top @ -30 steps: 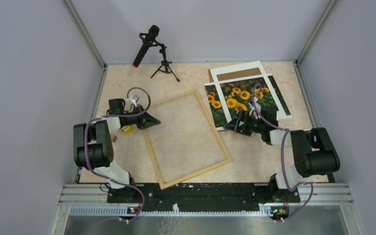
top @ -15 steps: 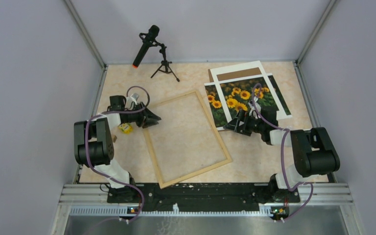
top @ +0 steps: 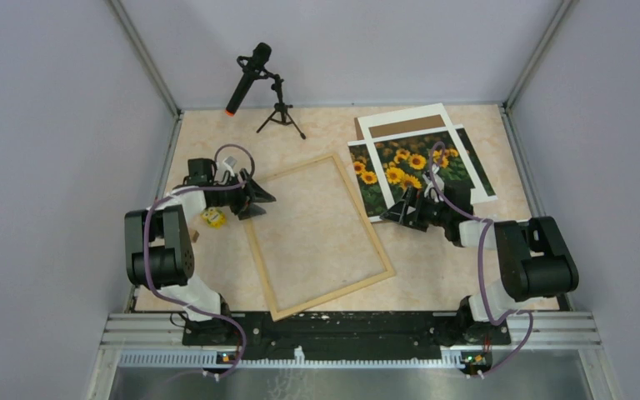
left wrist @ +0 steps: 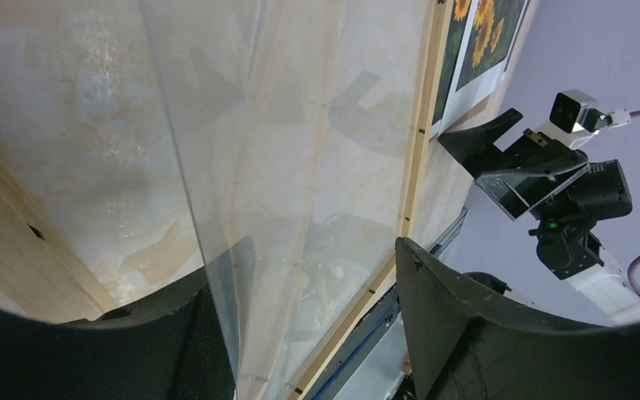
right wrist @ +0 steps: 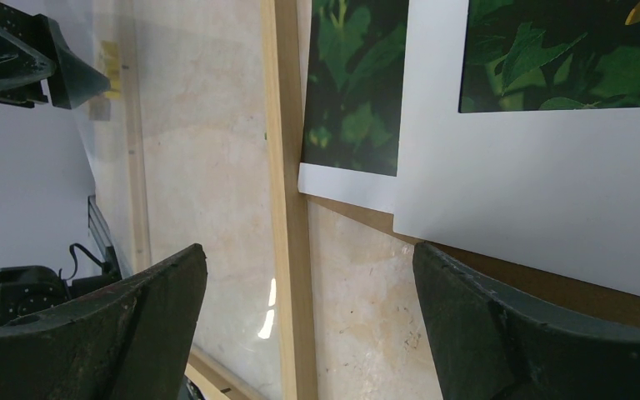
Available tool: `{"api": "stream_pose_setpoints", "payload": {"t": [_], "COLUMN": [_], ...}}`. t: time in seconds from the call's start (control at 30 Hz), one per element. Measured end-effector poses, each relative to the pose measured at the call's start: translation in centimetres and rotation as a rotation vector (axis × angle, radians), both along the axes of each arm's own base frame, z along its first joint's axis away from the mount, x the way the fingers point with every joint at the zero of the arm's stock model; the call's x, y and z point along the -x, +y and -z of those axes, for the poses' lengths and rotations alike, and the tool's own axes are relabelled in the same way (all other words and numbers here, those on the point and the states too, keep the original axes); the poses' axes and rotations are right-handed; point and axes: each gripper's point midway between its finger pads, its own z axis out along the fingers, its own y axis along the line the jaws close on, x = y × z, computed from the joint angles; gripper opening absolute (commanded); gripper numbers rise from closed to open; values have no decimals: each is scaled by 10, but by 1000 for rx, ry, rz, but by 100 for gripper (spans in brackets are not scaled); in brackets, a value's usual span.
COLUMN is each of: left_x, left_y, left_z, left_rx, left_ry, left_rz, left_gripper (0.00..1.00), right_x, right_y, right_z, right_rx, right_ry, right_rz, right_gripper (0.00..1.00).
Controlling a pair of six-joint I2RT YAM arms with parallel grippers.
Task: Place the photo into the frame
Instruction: Place the photo frame item in the photo frame.
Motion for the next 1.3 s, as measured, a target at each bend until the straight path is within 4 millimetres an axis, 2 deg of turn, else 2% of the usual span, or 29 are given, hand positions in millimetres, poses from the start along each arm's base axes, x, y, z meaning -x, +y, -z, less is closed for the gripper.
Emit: {"api": "stream_pose_setpoints", "payload": {"t": [0.43, 0.77, 0.93, 1.03, 1.3], "left_x": [-1, 7, 12, 15, 15], "left_y": [12, 25, 32, 37, 51], "left_z": [-11, -12, -6, -7, -27], "left_rx": [-135, -235, -285, -333, -479], "left_ry": [-12, 15, 58, 80, 14], "left_rz": [-29, -65, -86, -96, -120], "left_gripper": [81, 88, 98, 98, 98], "right_x": [0, 0, 0, 0, 0], "right_y": [0, 0, 0, 0, 0], "right_z": [0, 0, 0, 0, 0], "right_rx": [0, 0, 0, 0, 2], "right_ry": [0, 0, 0, 0, 1], "right_rz": [-1, -1, -2, -1, 0], "right_gripper": [93, 93, 93, 93, 93]}}
